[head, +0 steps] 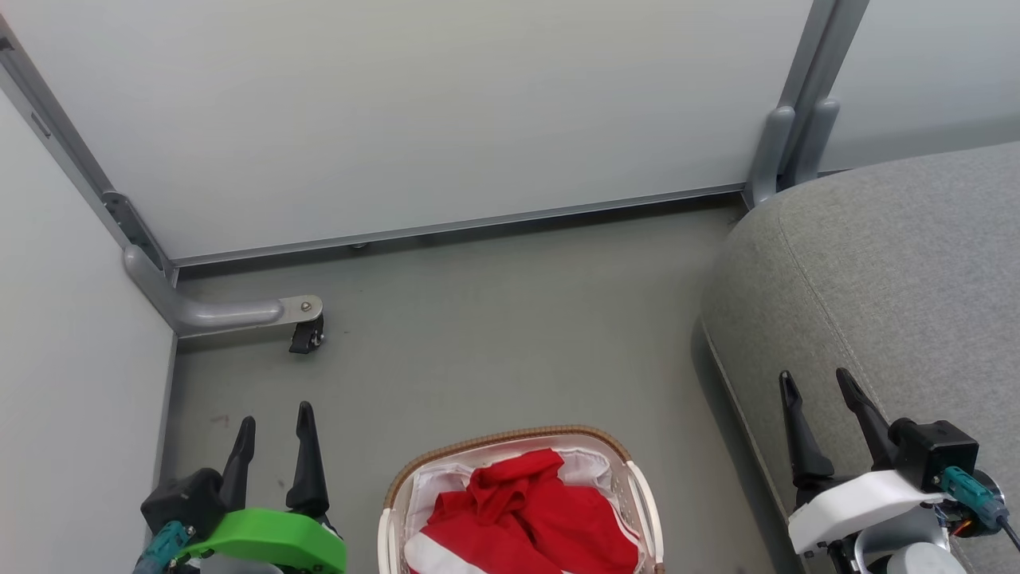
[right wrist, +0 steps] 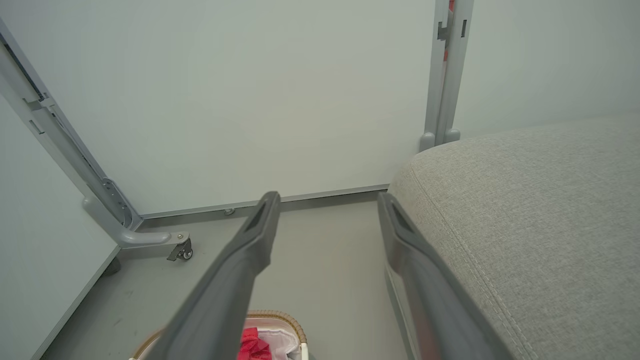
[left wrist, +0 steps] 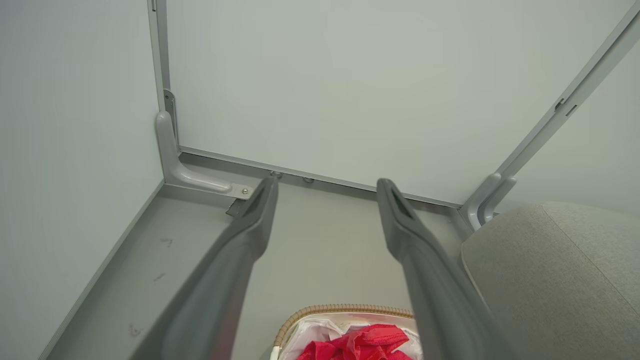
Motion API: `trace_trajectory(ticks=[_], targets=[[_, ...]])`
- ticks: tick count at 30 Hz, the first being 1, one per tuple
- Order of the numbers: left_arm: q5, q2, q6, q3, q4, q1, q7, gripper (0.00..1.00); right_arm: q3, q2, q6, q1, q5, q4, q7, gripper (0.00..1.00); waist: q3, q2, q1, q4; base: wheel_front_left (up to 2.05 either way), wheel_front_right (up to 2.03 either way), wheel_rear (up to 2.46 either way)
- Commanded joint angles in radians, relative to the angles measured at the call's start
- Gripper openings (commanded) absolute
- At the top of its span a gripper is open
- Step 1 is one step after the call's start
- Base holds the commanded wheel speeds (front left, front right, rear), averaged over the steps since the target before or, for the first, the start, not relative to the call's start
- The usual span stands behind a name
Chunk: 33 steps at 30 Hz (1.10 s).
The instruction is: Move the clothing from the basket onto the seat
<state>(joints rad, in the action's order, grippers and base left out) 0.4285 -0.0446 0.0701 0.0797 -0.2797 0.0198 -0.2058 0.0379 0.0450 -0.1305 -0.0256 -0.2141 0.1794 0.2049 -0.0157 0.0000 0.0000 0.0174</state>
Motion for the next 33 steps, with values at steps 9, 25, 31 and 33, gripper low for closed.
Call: trace_trajectory(ticks=[9,25,31,33], targets=[[-0.081,-0.008,-0.009,0.010,-0.017,-0.016,-0.026,1.00,-0.007,0.007,0.000,0.018,0.091,0.000,0.028,1.00,0.002,0.0000,0.0000,0.002,0.00,0.00,0.00],[-0.177,-0.009,-0.008,0.039,-0.051,-0.028,-0.057,1.00,-0.021,0.008,0.000,0.040,0.224,0.011,0.058,1.00,0.009,0.0000,0.0000,0.010,0.00,0.00,0.00],[-0.185,-0.009,-0.010,0.041,-0.059,-0.031,-0.059,1.00,-0.023,0.008,0.000,0.038,0.238,0.011,0.062,1.00,0.009,0.0000,0.0000,0.009,0.00,0.00,0.00],[-0.184,-0.009,-0.009,0.041,-0.060,-0.031,-0.059,1.00,-0.022,0.008,0.000,0.037,0.238,0.012,0.062,1.00,0.008,0.0000,0.0000,0.009,0.00,0.00,0.00]])
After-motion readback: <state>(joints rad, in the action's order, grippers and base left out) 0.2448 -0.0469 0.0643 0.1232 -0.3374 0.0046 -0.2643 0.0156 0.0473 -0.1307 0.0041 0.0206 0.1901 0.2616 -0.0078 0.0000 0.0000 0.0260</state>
